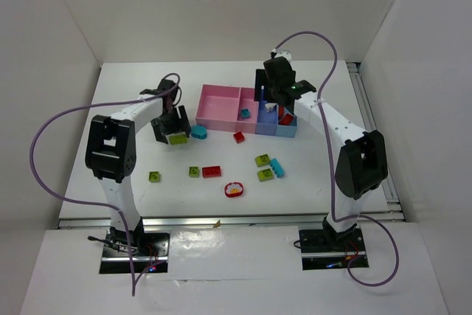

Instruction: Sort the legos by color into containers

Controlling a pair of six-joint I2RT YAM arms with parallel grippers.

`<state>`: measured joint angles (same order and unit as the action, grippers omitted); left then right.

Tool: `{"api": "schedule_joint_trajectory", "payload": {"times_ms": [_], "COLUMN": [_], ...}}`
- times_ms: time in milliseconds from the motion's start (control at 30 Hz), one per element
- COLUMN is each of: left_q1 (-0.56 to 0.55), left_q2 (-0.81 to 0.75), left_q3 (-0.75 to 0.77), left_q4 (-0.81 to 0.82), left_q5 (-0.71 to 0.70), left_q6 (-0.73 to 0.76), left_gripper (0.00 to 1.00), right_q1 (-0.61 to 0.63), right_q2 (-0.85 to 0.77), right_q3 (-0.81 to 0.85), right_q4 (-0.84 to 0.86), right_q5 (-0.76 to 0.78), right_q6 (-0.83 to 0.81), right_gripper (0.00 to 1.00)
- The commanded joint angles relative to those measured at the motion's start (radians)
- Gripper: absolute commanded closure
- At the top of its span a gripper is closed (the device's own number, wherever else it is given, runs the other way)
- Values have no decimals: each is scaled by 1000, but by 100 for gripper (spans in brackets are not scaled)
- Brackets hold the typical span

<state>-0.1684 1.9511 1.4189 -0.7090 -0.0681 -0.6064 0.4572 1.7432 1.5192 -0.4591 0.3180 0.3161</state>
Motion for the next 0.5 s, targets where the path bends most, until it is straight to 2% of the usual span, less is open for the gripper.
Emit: {"api": "schedule_joint_trajectory", "payload": {"times_ms": [0,67,100,133,167,200,267,467], "left_q1": [-5,-5,-14,-14,-14,-14,-14,-23], "left_q2": [22,31,31,20,11,11,-27,-138], "left_q3": [-6,-6,-6,-6,-6,5,28,139], "left_q4": [16,7,6,6,6,-4,-32,-99], "left_q5": [-35,-35,-44,-44,-44,-44,-55,-42], "left_q6": [7,7,7,7,7,7,7,54], "left_gripper": [13,18,26,26,34,36,40,40], "right_q1": [-5,-5,-5,-5,-5,-5,-5,-5], "right_q2": [6,6,6,6,6,6,6,-5], "right_q3": [13,4,4,4,4,4,13,22], "right_q4": [-1,-1,-1,-1,-1,-1,-1,-1], "right_q5": [10,20,20,20,20,20,29,49], "right_q6": [1,1,1,1,1,1,1,-8], "right_gripper": [16,16,16,16,16,16,16,16]}}
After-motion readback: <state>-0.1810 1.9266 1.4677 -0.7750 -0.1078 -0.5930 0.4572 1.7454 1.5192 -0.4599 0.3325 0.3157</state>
